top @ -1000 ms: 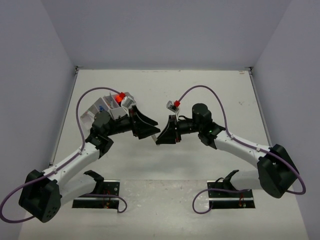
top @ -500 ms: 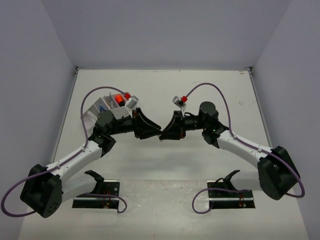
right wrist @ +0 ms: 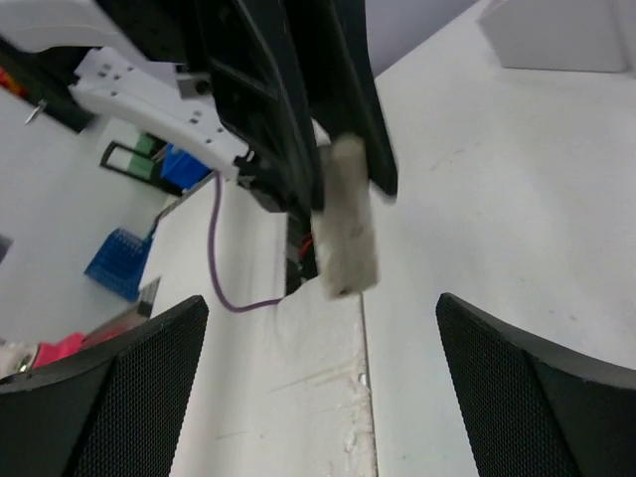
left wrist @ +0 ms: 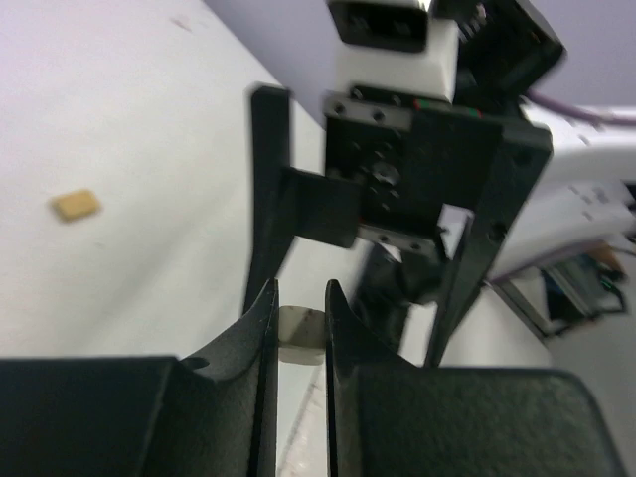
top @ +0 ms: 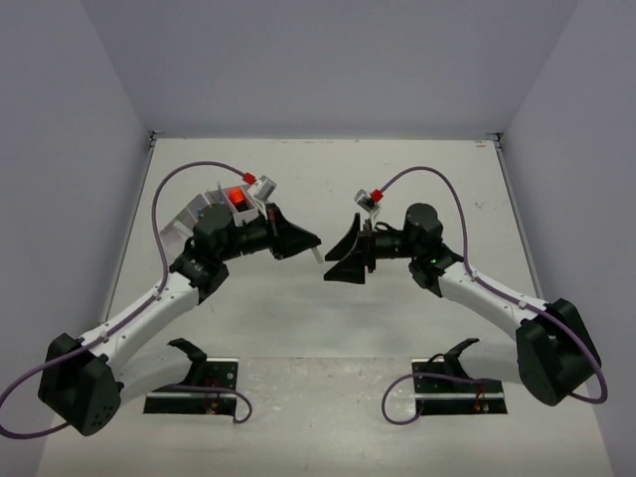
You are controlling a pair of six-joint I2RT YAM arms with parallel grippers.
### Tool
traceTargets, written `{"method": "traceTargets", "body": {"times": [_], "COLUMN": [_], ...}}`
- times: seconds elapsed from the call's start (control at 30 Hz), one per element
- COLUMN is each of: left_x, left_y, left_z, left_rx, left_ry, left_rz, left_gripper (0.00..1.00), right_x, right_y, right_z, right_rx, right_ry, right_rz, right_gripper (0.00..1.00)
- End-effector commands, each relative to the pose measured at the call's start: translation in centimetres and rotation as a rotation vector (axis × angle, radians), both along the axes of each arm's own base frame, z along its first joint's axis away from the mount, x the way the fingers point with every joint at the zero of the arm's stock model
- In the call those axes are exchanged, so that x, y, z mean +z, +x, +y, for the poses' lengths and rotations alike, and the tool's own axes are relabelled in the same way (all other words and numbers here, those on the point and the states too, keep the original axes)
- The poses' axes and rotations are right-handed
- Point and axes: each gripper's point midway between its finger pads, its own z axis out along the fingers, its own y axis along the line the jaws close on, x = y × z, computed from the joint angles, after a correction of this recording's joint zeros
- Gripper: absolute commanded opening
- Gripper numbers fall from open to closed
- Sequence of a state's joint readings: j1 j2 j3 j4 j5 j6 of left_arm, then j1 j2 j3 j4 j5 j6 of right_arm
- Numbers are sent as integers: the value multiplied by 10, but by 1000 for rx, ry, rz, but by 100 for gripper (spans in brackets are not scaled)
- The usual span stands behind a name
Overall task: Sort the stationery into containers
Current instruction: Place the stationery in the storage box.
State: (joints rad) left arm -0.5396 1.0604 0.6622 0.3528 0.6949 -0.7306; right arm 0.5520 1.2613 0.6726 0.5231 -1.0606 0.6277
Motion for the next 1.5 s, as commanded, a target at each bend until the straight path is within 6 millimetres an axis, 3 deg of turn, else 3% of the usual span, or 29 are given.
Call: {"method": "traceTargets", "body": {"times": [0.0, 0.07, 0.13, 0.2, 0.27, 0.4, 0.63, 0.77, 0.9, 1.03, 1.37, 1.47], "left_x": [-4, -11, -15, -20, -28, -45, -86, -120, -138, -138, -100, -104], "left_y": [91, 114, 124, 117, 94, 74, 93, 102, 112, 118, 121, 118], "left_z": [85, 165, 251, 312, 383, 435, 449, 441, 434, 430, 422, 418], "left_rx": [692, 1084, 1413, 1620, 1918, 2199, 2236, 2173, 2113, 2079, 2031, 2009], "left_ry": [329, 452, 456, 432, 392, 339, 404, 404, 386, 353, 269, 290], "left_rz": [25, 65, 137, 206, 289, 359, 406, 454, 464, 444, 372, 399], "left_gripper": [0, 0, 0, 0, 0, 0, 0, 0, 0, 0, 0, 0], "right_x": [-18, -35, -45, -50, -52, -41, -37, -32, -35, -40, -46, -46], "right_y": [51, 73, 79, 78, 77, 70, 59, 56, 57, 58, 62, 61], "right_z": [-26, -45, -55, -58, -57, -45, -45, -45, -44, -43, -39, -38], "right_rx": [-367, -550, -619, -641, -640, -566, -529, -520, -512, -511, -502, -495], "right_ry": [-122, -228, -283, -301, -290, -239, -226, -213, -222, -230, -237, -237], "right_rz": [28, 57, 80, 103, 132, 149, 148, 137, 145, 158, 183, 186], "right_gripper": [99, 99, 99, 99, 99, 99, 99, 99, 99, 99, 99, 99]}}
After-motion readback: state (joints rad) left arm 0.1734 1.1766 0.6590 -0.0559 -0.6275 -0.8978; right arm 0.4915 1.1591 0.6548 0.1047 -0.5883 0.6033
